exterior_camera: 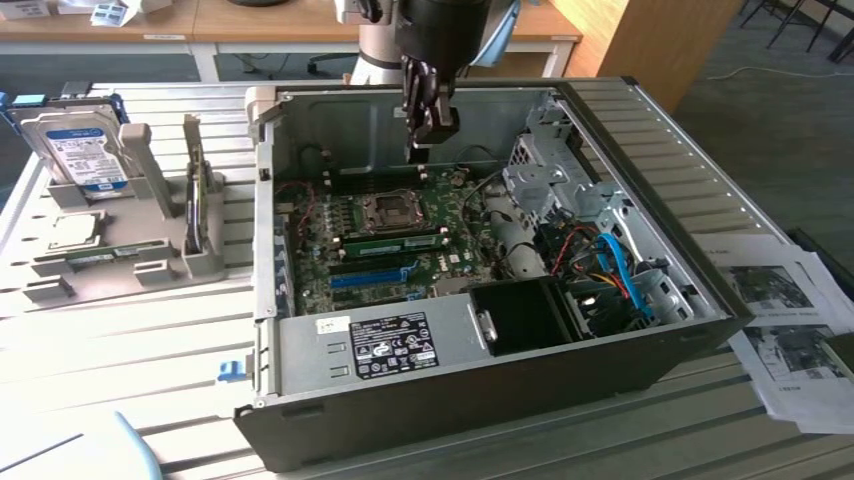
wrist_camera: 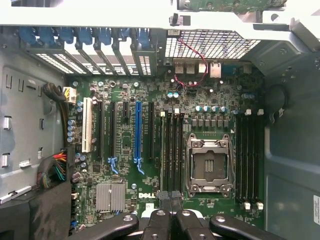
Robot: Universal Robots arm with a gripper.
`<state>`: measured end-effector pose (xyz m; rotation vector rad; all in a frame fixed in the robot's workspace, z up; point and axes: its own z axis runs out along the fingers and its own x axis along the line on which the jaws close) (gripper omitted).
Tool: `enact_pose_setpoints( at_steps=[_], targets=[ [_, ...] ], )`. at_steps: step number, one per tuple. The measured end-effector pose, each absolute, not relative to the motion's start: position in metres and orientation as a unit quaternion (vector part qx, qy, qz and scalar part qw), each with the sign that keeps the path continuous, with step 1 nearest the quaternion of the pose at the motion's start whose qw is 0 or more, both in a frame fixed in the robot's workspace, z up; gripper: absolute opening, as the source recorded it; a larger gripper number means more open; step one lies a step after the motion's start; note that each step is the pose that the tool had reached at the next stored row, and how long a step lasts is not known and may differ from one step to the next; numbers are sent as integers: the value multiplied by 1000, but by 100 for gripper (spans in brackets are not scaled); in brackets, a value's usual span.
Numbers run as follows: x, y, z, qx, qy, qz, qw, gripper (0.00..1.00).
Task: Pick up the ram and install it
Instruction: 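Press down the ram until it locks into place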
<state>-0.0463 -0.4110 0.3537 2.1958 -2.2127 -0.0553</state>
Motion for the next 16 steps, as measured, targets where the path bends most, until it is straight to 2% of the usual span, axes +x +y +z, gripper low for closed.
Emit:
enact_pose_setpoints(
  at_steps=[16],
  targets=[
    [-46, -411, 354, 649, -760, -19, 10, 9]
  ],
)
